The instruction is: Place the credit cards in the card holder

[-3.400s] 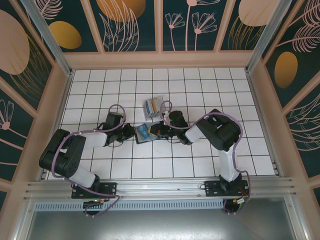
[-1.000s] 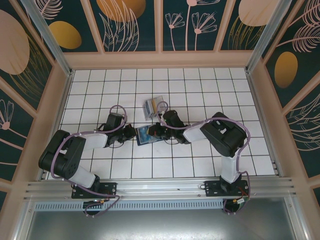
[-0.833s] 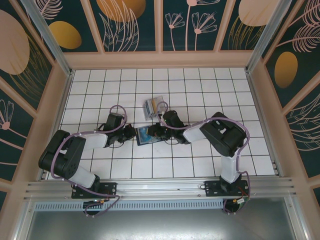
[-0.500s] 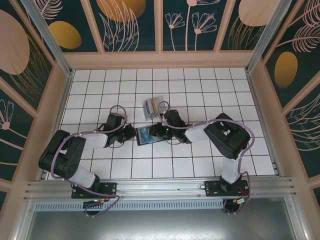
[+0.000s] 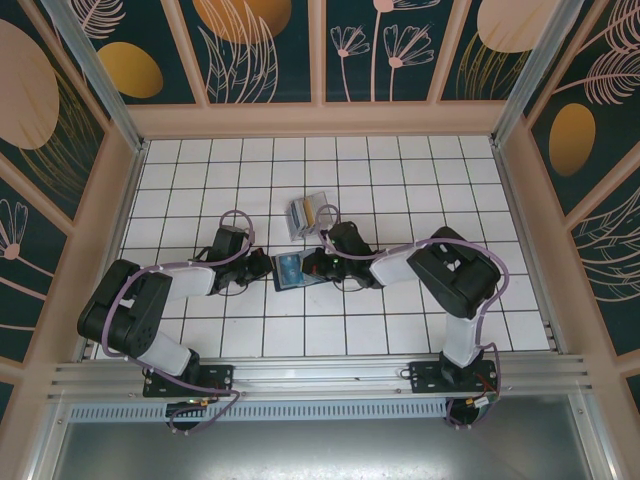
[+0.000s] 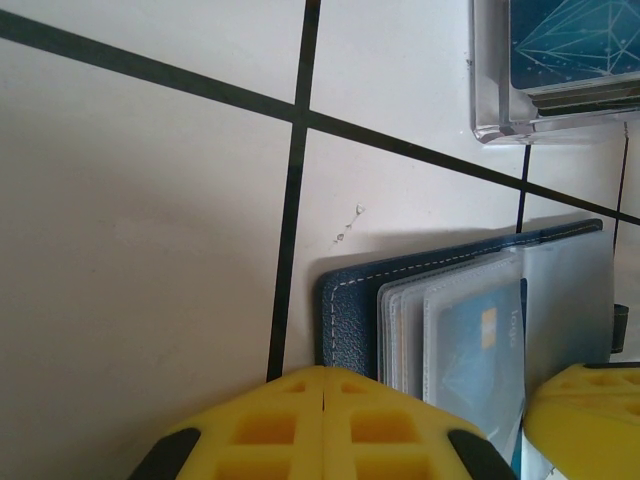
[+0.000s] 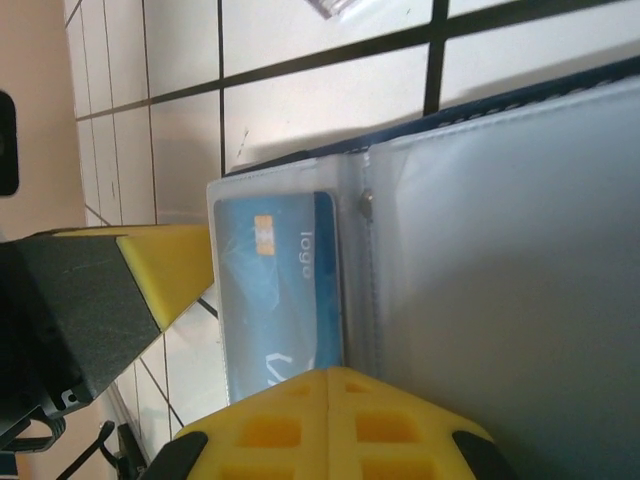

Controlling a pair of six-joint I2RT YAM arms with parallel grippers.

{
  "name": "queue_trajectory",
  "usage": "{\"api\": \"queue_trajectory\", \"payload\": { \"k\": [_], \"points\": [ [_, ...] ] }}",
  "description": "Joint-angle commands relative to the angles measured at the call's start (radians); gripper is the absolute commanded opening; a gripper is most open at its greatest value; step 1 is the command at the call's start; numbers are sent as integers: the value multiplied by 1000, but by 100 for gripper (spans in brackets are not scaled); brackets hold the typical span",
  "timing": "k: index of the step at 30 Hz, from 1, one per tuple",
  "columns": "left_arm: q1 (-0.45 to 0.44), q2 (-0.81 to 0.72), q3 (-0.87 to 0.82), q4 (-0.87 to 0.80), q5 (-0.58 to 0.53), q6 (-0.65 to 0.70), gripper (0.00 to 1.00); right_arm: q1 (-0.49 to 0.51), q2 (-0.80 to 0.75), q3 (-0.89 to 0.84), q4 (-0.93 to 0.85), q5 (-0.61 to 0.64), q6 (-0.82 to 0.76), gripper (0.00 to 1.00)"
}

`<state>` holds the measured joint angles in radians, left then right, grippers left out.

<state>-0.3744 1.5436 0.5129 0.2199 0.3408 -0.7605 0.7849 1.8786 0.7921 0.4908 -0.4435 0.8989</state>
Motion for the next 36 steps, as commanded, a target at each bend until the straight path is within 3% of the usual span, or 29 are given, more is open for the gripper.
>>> {"api": "queue_trajectory", "payload": {
  "k": [1,4,7,12,18,22,28,36],
  "points": [
    [-10,26,-6,-55,10,21,8,11,27,17,71,-43,14,3],
    [-11,11,-8,-64,-6,23,9,12,20,28,62,-57,0,4],
    [-5,3,2,-74,52,20,17,7,-25,14,25,-32,-29,9],
    [10,-62,-12,-105,60,15,23,-3,-159,17,-216,123,-191,18],
    [23,-79,-23,-89,127,-15,37,-45,-301,-24,-366,249,-351,31],
    [22,-74,-35,-66,138,-22,47,-80,-312,-27,-421,285,-376,40],
    [23,-82,-40,-74,121,-8,49,-76,-260,-4,-485,357,-425,40],
    [23,-51,-48,-37,151,-11,48,-70,-149,23,-418,181,-370,37]
  ]
}}
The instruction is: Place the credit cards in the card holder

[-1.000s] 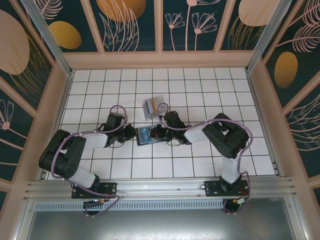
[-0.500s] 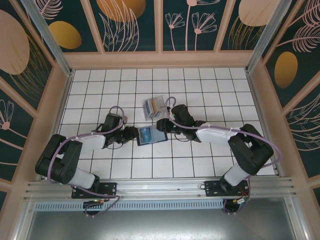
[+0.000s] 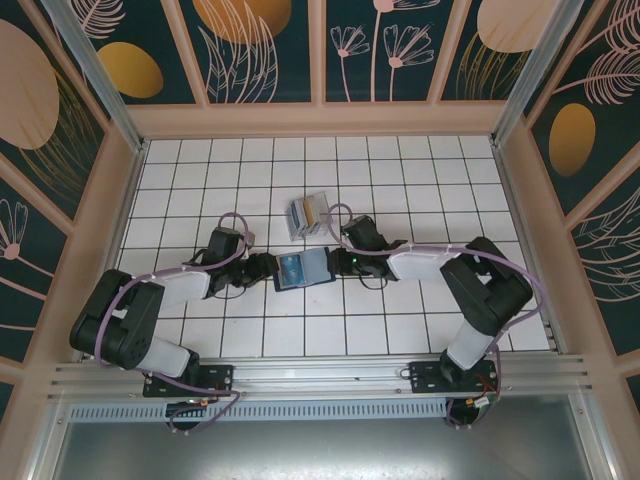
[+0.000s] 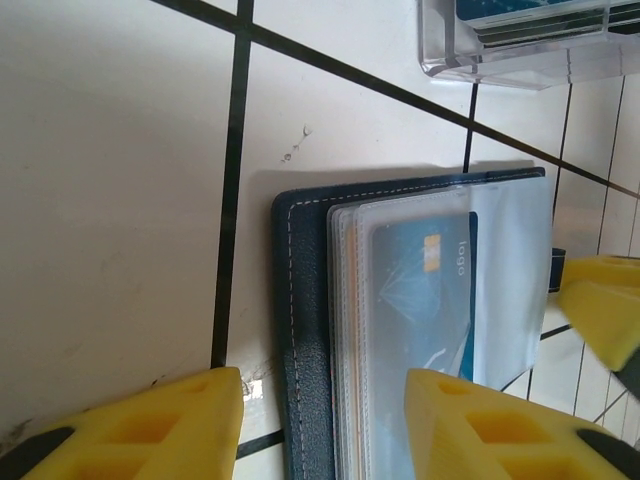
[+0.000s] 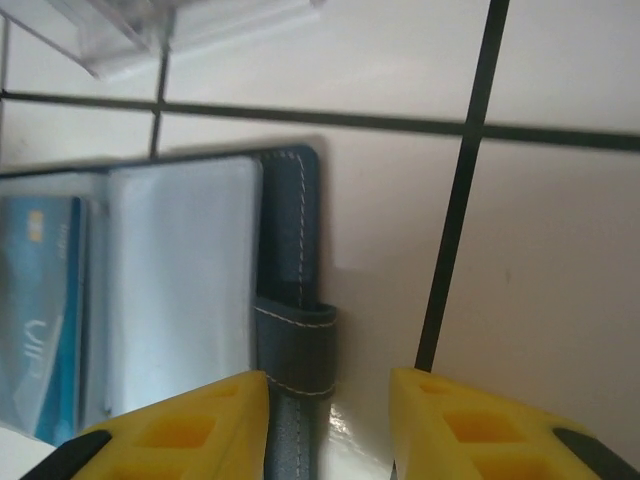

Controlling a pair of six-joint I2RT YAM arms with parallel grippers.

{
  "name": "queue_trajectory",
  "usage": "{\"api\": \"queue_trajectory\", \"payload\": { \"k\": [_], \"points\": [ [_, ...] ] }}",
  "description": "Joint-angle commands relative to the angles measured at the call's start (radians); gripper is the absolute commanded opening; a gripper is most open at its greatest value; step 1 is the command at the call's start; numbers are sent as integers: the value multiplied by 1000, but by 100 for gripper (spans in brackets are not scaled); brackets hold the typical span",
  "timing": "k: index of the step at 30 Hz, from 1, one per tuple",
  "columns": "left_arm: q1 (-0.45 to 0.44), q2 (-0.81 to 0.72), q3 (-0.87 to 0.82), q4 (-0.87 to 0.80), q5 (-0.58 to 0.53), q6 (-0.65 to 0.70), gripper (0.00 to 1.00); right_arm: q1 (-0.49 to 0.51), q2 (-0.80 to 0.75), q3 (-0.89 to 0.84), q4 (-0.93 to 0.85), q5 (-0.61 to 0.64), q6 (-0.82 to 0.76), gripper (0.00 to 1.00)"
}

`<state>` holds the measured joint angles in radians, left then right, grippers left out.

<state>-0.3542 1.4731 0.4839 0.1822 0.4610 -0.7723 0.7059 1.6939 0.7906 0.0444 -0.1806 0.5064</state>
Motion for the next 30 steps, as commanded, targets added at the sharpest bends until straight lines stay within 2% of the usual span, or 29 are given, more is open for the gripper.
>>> {"api": "queue_trajectory", "payload": {
  "k": [1,3,6,8,10,15,20,24,30],
  "points": [
    [3,27,-13,5,37,-1,49,14,47,25,40,-101,35,37],
    [2,45,-11,30,68,-17,49,32,60,21,82,-138,66,37],
    [3,60,-9,80,109,-33,49,53,86,10,177,-218,120,31],
    [2,70,1,83,114,-33,45,65,113,17,218,-259,147,25],
    [3,72,12,87,137,-38,41,75,125,20,248,-270,169,23],
    [2,-31,27,42,104,-21,35,94,144,24,322,-307,215,23],
    [3,-144,2,72,93,-47,37,106,158,22,391,-310,252,23],
    [-6,-153,30,68,107,-35,42,111,185,21,447,-327,283,25],
    [-78,-60,94,-17,49,49,42,109,165,3,440,-300,284,31]
  ]
}}
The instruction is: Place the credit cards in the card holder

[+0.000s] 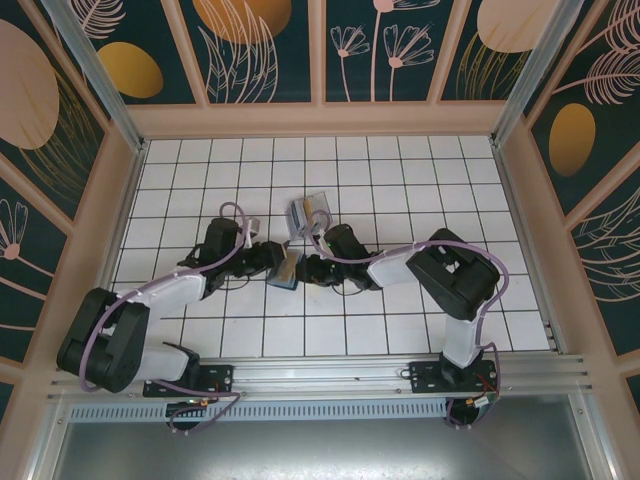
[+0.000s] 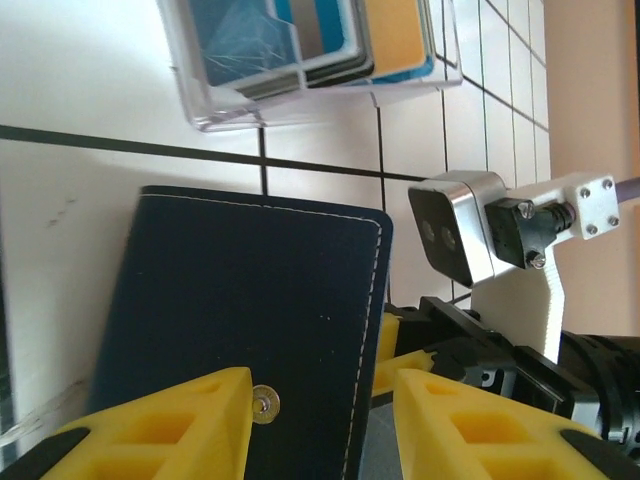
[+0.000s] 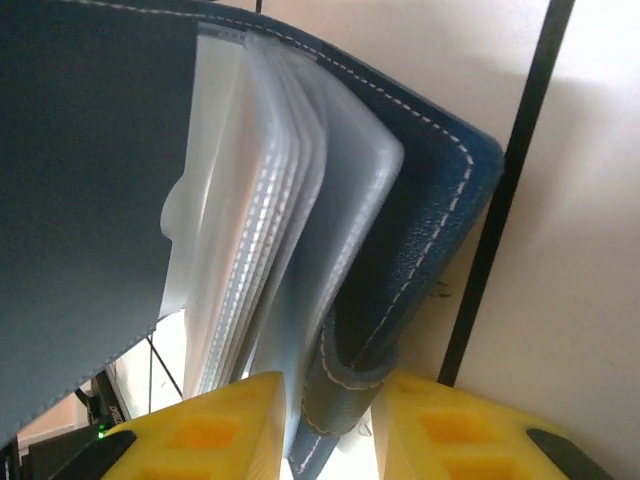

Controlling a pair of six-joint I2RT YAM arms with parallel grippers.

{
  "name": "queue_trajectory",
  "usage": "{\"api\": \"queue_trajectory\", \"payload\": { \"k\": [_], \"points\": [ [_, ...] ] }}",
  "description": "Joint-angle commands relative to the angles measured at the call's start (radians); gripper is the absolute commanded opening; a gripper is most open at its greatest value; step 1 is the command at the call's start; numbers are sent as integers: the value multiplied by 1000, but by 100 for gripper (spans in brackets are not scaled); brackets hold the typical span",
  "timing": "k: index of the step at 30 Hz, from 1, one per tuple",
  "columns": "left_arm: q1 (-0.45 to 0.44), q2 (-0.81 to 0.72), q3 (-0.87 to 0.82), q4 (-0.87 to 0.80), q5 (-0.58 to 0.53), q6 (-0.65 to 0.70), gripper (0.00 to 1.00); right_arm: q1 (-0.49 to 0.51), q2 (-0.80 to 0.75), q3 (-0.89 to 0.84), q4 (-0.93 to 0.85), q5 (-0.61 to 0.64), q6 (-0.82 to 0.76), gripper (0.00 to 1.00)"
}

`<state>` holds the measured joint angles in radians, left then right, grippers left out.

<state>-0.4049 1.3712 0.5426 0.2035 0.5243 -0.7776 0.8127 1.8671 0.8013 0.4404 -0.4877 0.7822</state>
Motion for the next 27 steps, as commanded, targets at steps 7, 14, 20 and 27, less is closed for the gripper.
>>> {"api": "queue_trajectory", "payload": {
  "k": [7,14,20,27],
  "points": [
    [-35,127,53,-70,-60,92,34,-7,-90,-40,-57,93,-49,34],
    [-36,182,81,-148,-144,144,29,-6,-138,-7,-217,204,-258,27],
    [-35,182,80,-159,-187,135,28,37,-143,65,-312,304,-600,36],
    [-35,186,76,-180,-223,119,28,67,-72,152,-342,322,-736,41]
  ]
}}
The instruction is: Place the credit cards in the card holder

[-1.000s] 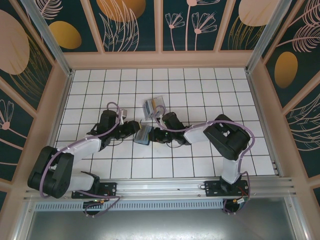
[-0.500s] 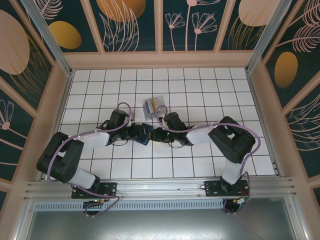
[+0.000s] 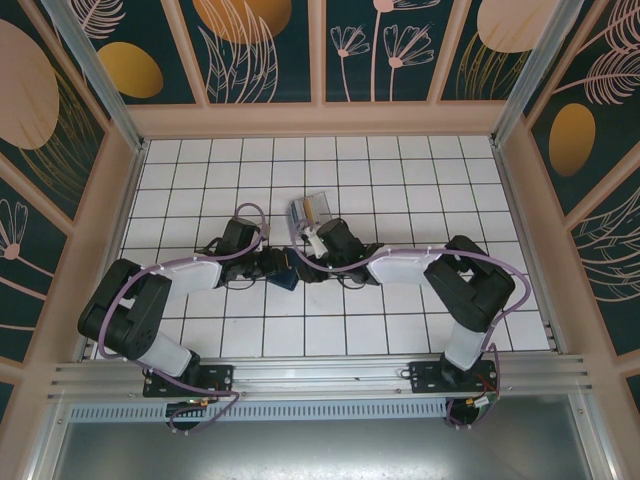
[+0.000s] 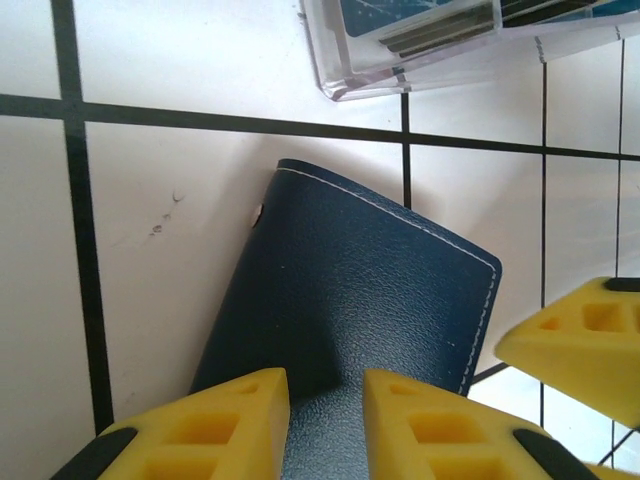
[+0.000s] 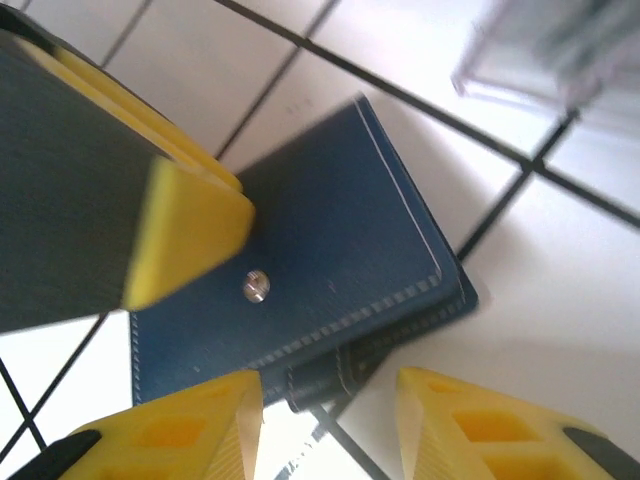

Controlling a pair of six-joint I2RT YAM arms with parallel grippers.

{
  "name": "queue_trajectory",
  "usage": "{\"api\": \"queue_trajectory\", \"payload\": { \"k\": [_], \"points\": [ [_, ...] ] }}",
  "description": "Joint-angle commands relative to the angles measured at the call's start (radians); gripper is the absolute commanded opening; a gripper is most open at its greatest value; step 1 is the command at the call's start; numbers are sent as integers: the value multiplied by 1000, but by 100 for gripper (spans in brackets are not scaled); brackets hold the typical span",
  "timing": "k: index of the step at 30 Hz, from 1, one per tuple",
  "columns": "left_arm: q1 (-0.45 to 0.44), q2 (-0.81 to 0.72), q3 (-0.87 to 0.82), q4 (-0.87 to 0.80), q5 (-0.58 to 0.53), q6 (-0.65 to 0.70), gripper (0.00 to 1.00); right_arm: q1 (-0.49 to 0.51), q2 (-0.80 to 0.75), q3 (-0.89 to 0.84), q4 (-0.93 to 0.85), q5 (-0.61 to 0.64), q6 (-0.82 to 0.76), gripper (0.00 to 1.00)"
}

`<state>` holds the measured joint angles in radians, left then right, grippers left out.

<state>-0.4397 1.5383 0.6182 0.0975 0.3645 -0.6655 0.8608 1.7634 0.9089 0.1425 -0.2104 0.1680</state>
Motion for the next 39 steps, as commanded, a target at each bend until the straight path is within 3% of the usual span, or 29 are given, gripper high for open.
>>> {"api": "queue_trajectory", "payload": {
  "k": [1,12,22,33,39],
  "points": [
    [-1,19,-3,-73,-65,5,28,23,44,54,-49,46,-137,41],
    [-1,32,-14,-71,-75,-3,28,40,94,57,-59,35,-185,38],
    [-2,47,-14,-62,-72,-2,26,41,26,-31,0,-118,-218,34],
    [-2,62,-19,-71,-93,4,25,50,81,3,-1,-46,-249,30],
    [-7,86,-24,-68,-97,-25,24,63,52,-36,86,70,-228,18]
  ]
}}
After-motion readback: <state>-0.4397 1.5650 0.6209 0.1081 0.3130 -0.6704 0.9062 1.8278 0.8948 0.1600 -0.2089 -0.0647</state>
